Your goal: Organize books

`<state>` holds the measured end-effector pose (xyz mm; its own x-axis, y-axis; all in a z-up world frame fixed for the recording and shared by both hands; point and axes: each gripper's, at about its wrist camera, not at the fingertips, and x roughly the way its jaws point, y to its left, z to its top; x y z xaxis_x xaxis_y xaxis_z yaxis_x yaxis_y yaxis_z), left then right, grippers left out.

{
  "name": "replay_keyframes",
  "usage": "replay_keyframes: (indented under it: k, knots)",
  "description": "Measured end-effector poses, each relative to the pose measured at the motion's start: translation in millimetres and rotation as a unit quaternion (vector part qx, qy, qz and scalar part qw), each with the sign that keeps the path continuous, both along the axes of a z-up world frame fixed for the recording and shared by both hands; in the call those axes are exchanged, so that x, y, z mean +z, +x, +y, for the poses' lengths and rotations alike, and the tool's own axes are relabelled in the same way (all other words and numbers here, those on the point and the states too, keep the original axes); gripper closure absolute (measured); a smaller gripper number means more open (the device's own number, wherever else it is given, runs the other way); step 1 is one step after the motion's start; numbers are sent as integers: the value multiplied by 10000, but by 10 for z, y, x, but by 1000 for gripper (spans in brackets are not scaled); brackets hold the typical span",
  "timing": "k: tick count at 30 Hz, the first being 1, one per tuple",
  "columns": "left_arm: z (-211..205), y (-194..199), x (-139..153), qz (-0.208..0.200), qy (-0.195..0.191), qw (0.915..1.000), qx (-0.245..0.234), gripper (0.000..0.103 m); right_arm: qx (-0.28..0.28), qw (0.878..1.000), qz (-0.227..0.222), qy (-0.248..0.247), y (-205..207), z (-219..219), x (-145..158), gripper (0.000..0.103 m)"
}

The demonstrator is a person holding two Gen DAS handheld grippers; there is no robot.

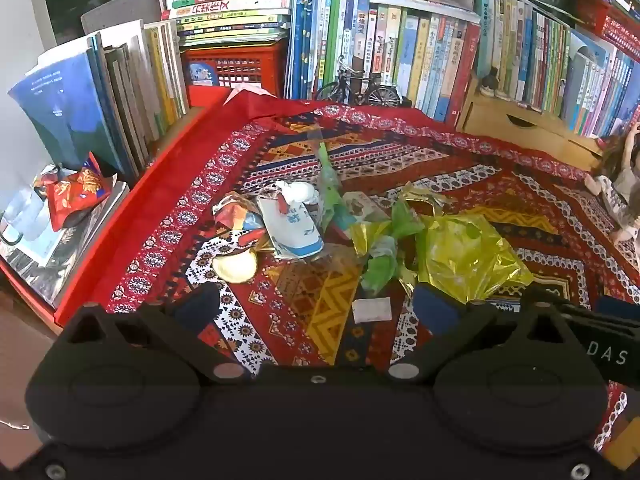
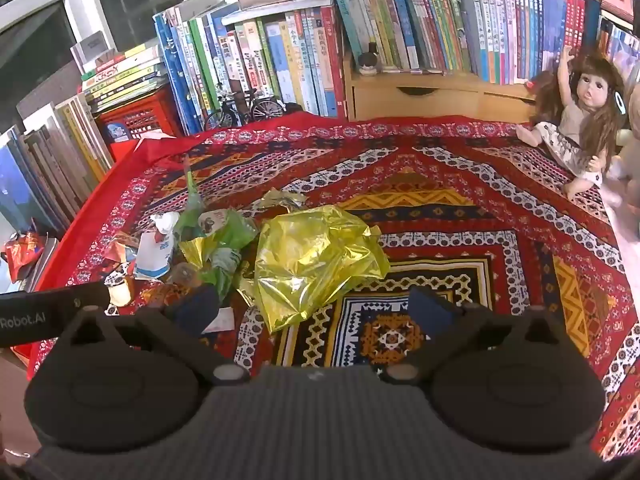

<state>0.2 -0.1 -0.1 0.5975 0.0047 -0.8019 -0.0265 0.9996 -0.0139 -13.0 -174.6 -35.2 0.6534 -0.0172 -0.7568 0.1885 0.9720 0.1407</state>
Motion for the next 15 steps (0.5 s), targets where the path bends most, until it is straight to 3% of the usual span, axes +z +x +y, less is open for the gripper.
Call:
replay_keyframes:
  k: [15]
  knots:
    - [-28, -4, 3, -11, 96, 10000, -14, 0, 92, 9999, 56, -17, -39, -18, -8, 0]
